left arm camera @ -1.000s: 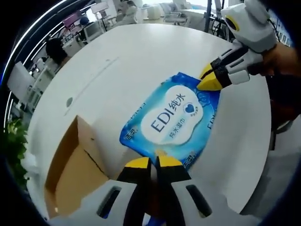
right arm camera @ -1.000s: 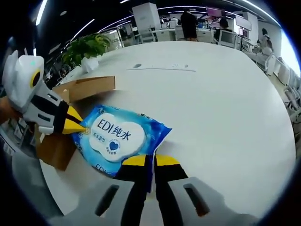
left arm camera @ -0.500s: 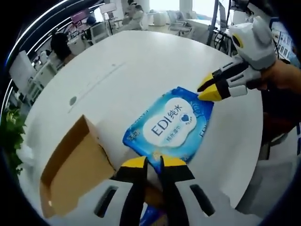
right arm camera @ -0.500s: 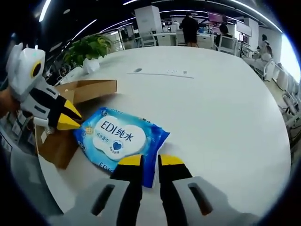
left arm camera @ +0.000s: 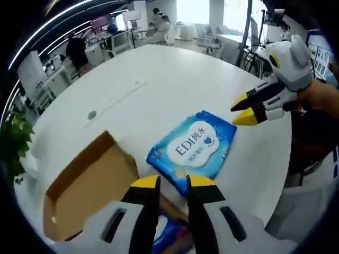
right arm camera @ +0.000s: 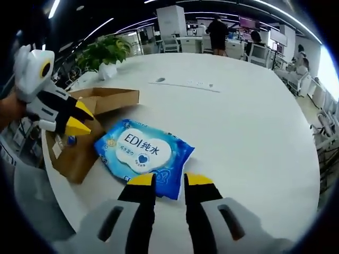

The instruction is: Operate the shoe box by opening the lid, removing the specified soft item, and placing it in the target area until the item is outside and the box remains undamaged.

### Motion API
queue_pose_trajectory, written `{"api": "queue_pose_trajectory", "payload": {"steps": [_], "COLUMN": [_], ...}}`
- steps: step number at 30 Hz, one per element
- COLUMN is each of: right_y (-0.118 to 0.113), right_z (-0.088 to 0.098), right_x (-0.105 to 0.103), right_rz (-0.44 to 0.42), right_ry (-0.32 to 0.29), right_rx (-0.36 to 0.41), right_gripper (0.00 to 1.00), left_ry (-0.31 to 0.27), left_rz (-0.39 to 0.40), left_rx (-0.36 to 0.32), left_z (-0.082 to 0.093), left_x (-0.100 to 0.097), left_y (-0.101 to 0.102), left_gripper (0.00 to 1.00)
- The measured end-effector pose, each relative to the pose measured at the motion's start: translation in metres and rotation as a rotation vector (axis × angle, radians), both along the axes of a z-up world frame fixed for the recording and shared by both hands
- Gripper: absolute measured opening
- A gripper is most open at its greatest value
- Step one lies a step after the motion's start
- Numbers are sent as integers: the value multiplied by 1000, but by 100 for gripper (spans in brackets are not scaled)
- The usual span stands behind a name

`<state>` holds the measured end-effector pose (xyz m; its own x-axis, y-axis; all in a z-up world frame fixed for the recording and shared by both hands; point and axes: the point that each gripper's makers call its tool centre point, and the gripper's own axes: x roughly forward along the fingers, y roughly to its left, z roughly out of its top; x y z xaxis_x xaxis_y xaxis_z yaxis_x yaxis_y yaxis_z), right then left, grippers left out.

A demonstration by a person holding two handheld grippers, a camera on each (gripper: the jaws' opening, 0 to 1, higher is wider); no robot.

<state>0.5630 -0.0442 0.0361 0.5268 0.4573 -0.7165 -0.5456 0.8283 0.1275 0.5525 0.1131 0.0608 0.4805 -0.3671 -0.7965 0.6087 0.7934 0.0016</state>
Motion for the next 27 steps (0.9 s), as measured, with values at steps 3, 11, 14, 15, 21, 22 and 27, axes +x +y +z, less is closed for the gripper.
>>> {"api": "queue_pose_trajectory", "payload": {"steps": [3, 11, 14, 15, 21, 22, 27], "right_y": [3, 20, 27, 30, 45, 48, 66], "right_z": [9, 34, 38, 40, 45, 46, 49], "right_x": [-4, -11, -14, -16, -22, -23, -26], "right_rz": [11, 34, 42, 47, 90, 97, 135], "right_ry": [-7, -43, -47, -48, -54, -56, -58], "right_rx": [2, 18, 27, 28, 34, 36, 57], "right_gripper": [20, 24, 25, 26, 27, 27, 29], "left_ry": [-6, -37, -44, -44, -50, -50, -36], "left_rz": [18, 67, 70, 71, 64, 66, 78], "left_rx": [-36, -83, -81, -80, -57, -54, -44], "left_z": [9, 23, 24, 23, 19, 18, 11], "left_x": [-1, -5, -9, -11, -23, -24, -32], "left_y": [3, 24, 34, 37, 65, 68, 86], "left_gripper": [19, 20, 20, 20, 24, 25, 24]}}
